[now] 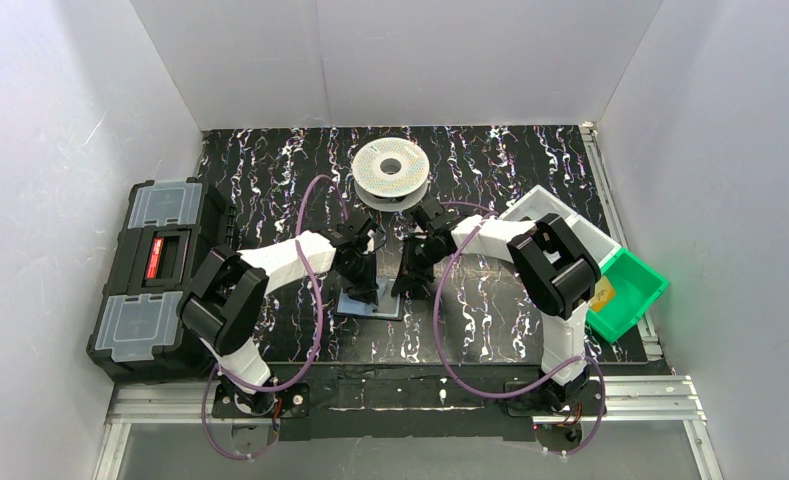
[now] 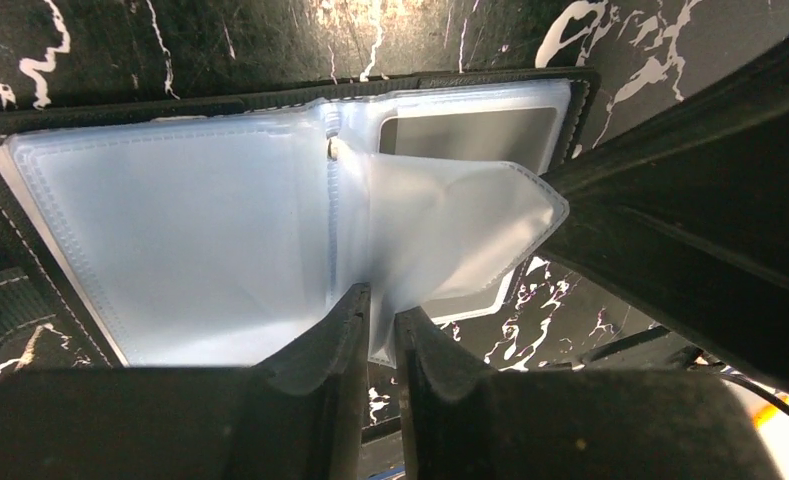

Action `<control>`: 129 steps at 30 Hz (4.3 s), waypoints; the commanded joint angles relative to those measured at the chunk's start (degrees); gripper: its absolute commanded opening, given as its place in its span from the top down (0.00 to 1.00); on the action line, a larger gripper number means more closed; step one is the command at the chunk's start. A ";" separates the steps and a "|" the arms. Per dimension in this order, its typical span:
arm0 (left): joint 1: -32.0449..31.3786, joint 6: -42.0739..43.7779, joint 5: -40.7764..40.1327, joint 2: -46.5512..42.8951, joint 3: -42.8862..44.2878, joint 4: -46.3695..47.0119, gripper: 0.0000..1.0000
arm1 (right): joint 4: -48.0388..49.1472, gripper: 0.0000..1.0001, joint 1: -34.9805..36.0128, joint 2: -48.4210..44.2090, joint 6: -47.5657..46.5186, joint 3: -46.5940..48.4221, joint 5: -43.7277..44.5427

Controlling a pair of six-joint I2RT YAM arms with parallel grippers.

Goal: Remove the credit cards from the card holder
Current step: Remove the credit card from the card holder.

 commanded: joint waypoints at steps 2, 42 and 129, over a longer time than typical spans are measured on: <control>0.35 1.45 -1.10 -4.20 1.42 -1.79 0.81 | -1.65 0.96 0.53 2.23 0.89 2.54 0.91; 0.53 1.55 0.95 -4.25 12.13 -8.88 0.76 | -2.85 0.98 0.55 2.82 0.60 2.68 1.66; 7.02 2.44 12.49 3.10 3.85 -2.87 0.81 | -7.36 0.79 2.72 -2.93 -1.78 3.97 5.85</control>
